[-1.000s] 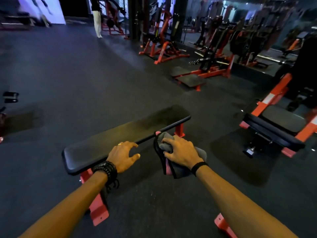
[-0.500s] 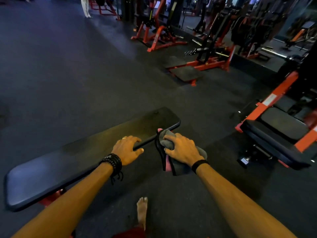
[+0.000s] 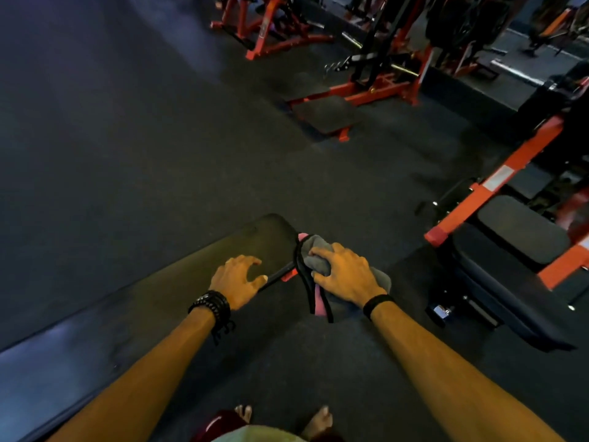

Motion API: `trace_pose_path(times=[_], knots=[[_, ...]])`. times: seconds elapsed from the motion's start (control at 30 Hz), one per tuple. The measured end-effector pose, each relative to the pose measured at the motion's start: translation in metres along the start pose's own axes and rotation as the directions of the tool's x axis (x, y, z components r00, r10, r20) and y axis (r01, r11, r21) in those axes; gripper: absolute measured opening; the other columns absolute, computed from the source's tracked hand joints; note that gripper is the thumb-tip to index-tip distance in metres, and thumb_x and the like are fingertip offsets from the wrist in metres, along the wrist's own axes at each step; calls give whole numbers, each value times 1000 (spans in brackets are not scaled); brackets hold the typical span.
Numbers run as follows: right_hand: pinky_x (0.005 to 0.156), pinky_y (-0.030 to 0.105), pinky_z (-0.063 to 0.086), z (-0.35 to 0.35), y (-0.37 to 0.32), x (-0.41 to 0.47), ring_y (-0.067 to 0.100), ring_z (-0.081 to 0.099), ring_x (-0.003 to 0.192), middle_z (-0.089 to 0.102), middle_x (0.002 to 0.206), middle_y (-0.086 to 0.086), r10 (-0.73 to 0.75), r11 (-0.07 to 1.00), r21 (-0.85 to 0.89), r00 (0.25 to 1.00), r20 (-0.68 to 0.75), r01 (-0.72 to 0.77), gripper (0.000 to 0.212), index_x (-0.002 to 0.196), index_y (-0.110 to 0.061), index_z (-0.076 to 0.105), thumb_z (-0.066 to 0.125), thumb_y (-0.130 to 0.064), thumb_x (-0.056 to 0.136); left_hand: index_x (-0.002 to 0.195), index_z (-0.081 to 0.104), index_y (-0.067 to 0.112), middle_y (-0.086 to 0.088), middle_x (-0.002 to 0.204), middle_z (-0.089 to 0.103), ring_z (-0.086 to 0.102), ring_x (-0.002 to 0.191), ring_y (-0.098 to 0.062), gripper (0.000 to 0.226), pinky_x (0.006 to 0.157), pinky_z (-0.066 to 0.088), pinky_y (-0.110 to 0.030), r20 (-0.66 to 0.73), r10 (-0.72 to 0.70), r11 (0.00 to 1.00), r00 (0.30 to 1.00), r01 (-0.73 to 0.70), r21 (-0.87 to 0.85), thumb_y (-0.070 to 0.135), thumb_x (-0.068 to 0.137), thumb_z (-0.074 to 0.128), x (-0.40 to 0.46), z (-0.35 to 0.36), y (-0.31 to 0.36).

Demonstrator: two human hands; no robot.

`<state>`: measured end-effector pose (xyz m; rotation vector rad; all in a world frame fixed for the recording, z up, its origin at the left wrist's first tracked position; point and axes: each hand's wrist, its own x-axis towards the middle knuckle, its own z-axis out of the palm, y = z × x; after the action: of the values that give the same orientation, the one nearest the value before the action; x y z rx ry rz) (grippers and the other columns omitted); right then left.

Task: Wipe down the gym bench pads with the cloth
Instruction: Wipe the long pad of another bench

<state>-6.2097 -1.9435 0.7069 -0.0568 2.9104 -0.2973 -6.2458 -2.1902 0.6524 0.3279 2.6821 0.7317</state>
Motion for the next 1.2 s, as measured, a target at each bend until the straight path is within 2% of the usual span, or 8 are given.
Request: trace_pose_path(times=[0.2, 0.37, 0.53, 0.73, 0.87, 1.03, 1.1, 1.2], knots=[[93, 41, 45, -4, 72, 97, 26, 51, 120, 48, 134, 4, -132, 991, 11, 988, 75, 131, 52, 141, -36, 45, 58, -46, 92, 135, 52, 21, -5, 141, 51, 44, 132, -26, 48, 108, 37, -38, -21, -146, 989, 989, 145, -40, 46, 94, 57, 83, 23, 25], [93, 39, 45, -17, 106, 178, 27, 52, 121, 50, 133, 5, -314, 949, 5, 941, 128, 316, 52, 139, -35, 48, 60, -46, 89, 135, 53, 21, -6, 143, 51, 45, 132, -26, 49, 107, 37, -36, -51, -376, 920, 925, 366, -141, 46, 94, 58, 120, 40, 48], [94, 40, 47, -26, 94, 259, 29, 52, 120, 50, 134, 5, -567, 808, -29, 789, 235, 589, 51, 137, -36, 49, 61, -47, 88, 137, 52, 19, -7, 143, 50, 44, 132, -27, 51, 107, 38, -37, -128, -603, 778, 787, 545, -312, 45, 94, 58, 132, 51, 58], [93, 39, 45, -13, 57, 339, 27, 50, 123, 48, 138, 3, -717, 641, -14, 605, 347, 767, 51, 139, -35, 49, 61, -47, 90, 137, 52, 20, -7, 142, 51, 44, 132, -27, 50, 108, 38, -39, -124, -792, 575, 598, 661, -483, 43, 94, 59, 154, 68, 43], [94, 40, 45, -16, 31, 387, 27, 51, 122, 49, 136, 4, -744, 556, -12, 504, 439, 831, 52, 138, -34, 49, 62, -45, 89, 135, 53, 18, -8, 141, 51, 45, 131, -27, 49, 107, 39, -41, -96, -872, 435, 479, 672, -600, 44, 94, 58, 183, 72, 39], [96, 40, 45, -18, -3, 437, 27, 51, 122, 49, 134, 4, -784, 344, -10, 294, 547, 939, 52, 138, -33, 49, 62, -45, 89, 136, 51, 19, -7, 141, 51, 45, 131, -26, 49, 108, 37, -40, -62, -933, 298, 355, 664, -686, 44, 94, 58, 213, 69, 41], [94, 40, 46, -14, -19, 449, 28, 51, 121, 50, 133, 4, -788, 284, 9, 228, 572, 959, 52, 138, -32, 49, 61, -45, 90, 136, 51, 19, -7, 140, 52, 45, 130, -27, 49, 108, 38, -41, -61, -959, 237, 278, 663, -710, 44, 94, 57, 218, 67, 45], [92, 40, 46, 0, -37, 460, 28, 51, 120, 49, 133, 4, -774, 136, 62, 67, 629, 989, 52, 139, -33, 48, 61, -45, 90, 138, 49, 21, -5, 141, 51, 46, 130, -25, 51, 108, 38, -40, -39, -988, 129, 149, 658, -742, 46, 94, 56, 222, 72, 55]])
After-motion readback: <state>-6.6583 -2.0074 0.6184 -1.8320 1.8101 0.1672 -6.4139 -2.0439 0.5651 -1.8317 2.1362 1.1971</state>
